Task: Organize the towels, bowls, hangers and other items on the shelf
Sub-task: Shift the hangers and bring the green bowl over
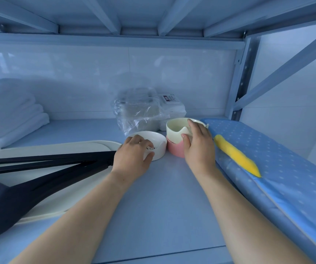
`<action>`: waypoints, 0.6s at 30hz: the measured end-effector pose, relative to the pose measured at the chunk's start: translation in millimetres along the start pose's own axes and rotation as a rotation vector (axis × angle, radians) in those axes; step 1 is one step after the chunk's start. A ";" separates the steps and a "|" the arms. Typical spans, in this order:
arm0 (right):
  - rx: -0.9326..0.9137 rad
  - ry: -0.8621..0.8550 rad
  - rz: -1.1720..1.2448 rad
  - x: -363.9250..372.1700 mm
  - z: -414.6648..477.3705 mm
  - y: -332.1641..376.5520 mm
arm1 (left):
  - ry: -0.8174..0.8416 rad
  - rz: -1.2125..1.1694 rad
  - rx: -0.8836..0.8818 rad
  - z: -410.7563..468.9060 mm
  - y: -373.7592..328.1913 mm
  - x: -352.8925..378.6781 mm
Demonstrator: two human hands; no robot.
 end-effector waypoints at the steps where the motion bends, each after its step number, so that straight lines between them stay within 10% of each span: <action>1: -0.010 0.007 0.000 -0.8 -0.5 4.0 | -0.008 -0.009 0.001 -0.5 0.0 -2.2; 18: -0.337 0.160 0.222 26.4 -14.8 165.2 | -0.139 0.025 -0.112 -43.9 93.1 -127.2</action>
Point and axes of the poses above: each hand's wrist, its own z-axis towards the middle knuckle, its own x-axis out of the palm, y = z × x, the point moved 2 cm from there along z, towards the middle knuckle, and after that the axes turned 15 degrees about -x, right-handed, at the moved point
